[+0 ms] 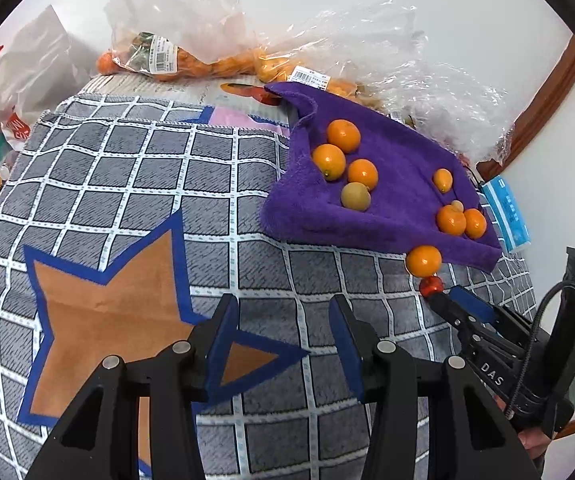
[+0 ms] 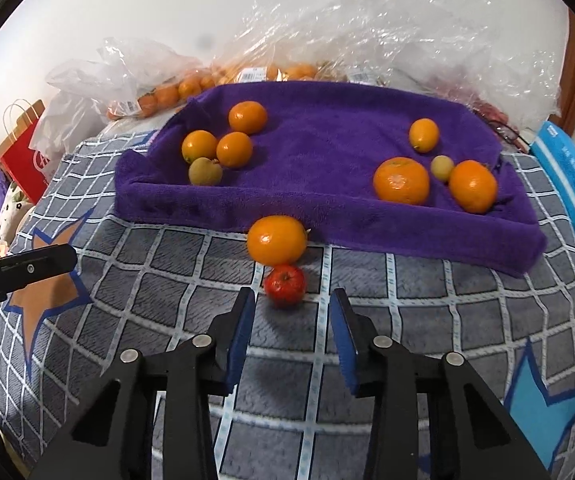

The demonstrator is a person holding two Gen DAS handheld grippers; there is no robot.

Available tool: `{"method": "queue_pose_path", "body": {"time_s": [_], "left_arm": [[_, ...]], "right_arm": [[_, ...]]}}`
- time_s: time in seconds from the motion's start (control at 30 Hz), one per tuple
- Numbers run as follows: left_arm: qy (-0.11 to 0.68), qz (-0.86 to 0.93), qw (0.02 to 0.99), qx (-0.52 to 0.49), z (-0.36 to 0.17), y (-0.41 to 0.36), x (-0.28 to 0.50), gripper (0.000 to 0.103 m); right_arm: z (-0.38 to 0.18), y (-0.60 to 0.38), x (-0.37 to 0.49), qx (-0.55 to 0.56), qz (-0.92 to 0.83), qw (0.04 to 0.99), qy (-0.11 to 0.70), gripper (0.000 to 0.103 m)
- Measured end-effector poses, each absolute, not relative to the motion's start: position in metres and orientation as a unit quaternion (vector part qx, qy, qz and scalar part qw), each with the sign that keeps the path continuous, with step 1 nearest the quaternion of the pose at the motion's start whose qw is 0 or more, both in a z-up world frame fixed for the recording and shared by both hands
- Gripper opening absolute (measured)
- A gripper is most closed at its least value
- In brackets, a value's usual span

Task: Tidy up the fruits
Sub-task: 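Pull both tools back and close the right gripper on a red cherry tomato, then grasp a loose orange with the left gripper while the right tool holds the tomato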

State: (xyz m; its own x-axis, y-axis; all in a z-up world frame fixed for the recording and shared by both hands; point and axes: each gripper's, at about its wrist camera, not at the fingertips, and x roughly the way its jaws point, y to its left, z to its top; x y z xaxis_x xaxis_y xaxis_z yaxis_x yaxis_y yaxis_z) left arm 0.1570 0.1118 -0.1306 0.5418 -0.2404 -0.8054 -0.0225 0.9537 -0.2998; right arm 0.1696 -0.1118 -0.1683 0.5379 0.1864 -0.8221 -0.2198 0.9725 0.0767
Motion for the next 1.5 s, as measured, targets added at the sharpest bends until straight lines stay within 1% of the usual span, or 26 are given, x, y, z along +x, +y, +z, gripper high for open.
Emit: {"method": "queue_pose_path", "body": {"time_s": [0.23, 0.3, 0.6, 0.93, 1.33, 1.43, 1.5], "left_arm": [[0.482, -0.066, 0.862, -0.139, -0.138, 0.112, 0.168, 0.045], [0.485, -0.065, 0.861, -0.137, -0.139, 0.11, 0.17, 0.045], [0.489, -0.072, 0.861, -0.12, -0.134, 0.082, 0.171, 0.045], [0.499, -0.086, 0.858, -0.091, -0.147, 0.019, 0.175, 0.045], [0.489, -0.055, 0.869, -0.051, -0.151, -0.004, 0.174, 0.045], [0.497, -0.052, 0.864, -0.059, -0.151, -0.006, 0.178, 0.052], [0.497, -0.052, 0.864, -0.059, -0.151, -0.009, 0.179, 0.052]], "right_arm": [[-0.178, -0.108, 0.179, -0.026, 0.122, 0.875, 0.467, 0.03], [-0.178, -0.108, 0.178, -0.03, 0.124, 0.876, 0.465, 0.025], [-0.166, -0.132, 0.167, -0.014, 0.127, 0.883, 0.452, 0.025], [-0.156, -0.208, 0.15, 0.015, 0.075, 0.894, 0.441, 0.025], [-0.16, -0.239, 0.145, 0.041, 0.064, 0.896, 0.437, 0.025], [-0.161, -0.24, 0.144, 0.044, 0.066, 0.896, 0.436, 0.025], [-0.161, -0.242, 0.143, 0.046, 0.066, 0.897, 0.435, 0.025]]}}
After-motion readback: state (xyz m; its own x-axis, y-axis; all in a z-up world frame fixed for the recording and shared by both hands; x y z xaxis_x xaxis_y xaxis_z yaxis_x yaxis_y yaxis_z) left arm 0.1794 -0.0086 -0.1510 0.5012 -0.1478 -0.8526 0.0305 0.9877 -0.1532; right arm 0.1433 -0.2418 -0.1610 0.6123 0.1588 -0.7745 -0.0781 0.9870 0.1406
